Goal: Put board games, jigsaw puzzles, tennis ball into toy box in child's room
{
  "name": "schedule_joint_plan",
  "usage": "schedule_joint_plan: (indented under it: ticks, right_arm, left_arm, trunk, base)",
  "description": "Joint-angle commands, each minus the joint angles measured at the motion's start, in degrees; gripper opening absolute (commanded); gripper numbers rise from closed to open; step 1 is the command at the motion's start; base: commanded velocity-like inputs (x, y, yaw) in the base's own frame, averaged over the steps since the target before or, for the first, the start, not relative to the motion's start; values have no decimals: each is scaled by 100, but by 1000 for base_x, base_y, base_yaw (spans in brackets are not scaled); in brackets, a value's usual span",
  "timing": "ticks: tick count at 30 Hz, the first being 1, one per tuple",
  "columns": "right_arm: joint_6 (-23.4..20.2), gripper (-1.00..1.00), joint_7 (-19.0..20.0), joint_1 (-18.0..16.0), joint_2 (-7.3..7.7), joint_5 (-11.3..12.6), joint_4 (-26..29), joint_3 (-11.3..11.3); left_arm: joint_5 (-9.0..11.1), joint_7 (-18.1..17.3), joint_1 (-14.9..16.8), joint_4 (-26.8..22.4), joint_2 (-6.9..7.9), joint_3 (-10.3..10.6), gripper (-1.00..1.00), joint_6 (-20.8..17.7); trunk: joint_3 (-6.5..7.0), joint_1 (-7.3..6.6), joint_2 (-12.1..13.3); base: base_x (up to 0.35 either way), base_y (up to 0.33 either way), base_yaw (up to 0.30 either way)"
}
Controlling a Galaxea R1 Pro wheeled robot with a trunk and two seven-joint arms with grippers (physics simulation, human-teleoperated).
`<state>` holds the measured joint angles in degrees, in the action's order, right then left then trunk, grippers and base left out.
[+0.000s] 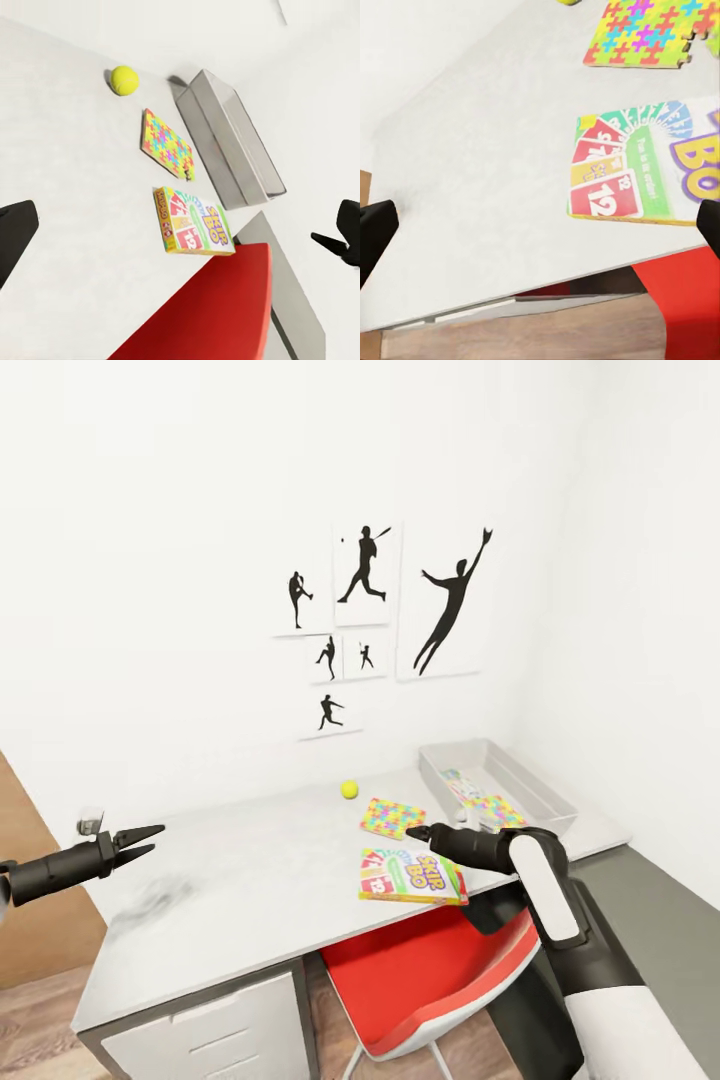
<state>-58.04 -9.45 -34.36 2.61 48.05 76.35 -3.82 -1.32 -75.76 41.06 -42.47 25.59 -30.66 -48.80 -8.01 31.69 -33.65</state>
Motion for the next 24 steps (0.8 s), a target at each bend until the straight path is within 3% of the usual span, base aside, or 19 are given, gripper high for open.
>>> schedule_joint_plan:
  ticks: [1,7,18,21,24]
  right_arm:
    - [45,100,-196,-44,-6,59,-34,-27]
    - [110,100,-814,-164,-75,63,-81,-57]
    - [117,100,-939,-281,-93,51,-149,-80]
    - [120,100,-969,-295,-101,-64,-179,-82]
    - [89,100,-1189,-484,-218,-404,-329,-80]
  left_arm:
    - [-16,-27,7,1,-1,-10,100,-60]
    - [-15,-33,7,0,4,-10,100,-60]
    - [-16,-36,7,0,21,-10,100,-60]
    - [-13,-36,7,1,24,-10,100,-60]
    - [-10,-36,7,-1,19,-10,100,-60]
  trunk:
    - [-12,2,-10]
    - [-13,2,-10]
    - [-13,2,-10]
    - [-13,2,-10]
    - [-13,2,-10]
  base:
    - [0,0,58]
    - [0,0,15]
    - [0,0,1]
    - [0,0,0]
    - [0,0,0]
